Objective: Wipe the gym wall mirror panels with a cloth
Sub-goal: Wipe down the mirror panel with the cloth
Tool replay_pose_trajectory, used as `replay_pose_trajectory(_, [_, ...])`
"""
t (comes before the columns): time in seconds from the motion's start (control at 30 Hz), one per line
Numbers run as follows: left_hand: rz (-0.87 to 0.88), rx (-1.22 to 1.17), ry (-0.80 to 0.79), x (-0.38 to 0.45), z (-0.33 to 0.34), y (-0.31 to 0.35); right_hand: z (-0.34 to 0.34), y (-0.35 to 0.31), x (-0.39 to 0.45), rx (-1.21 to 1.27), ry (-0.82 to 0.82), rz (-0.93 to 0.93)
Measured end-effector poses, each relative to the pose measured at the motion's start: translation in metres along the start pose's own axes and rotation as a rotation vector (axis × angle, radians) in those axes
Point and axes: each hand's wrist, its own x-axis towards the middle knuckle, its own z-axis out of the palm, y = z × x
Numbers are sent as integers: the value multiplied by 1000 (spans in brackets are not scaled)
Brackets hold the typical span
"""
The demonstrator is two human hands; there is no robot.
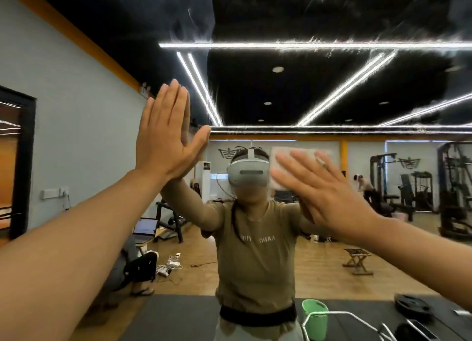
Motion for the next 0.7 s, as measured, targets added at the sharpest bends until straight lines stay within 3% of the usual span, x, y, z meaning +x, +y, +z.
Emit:
replay_pose_trajectory(0.17, [-11,38,-40,0,-5,2,6,-11,-70,-80,-206,-279])
replay_pose_trajectory(0.33, [13,75,-69,2,-11,0,-14,29,-67,-193,-289,-508])
replay_pose_trajectory(0.43, [27,81,-89,6,-16,-1,-30,62,-42,-167,-220,-343])
replay_pose_trajectory(0.6, [15,100,-135,9,-23,2,-64,123,4,11,133,287])
replay_pose_trajectory(0.7, [-8,76,-168,9,-26,5,-58,124,7,55,214,470])
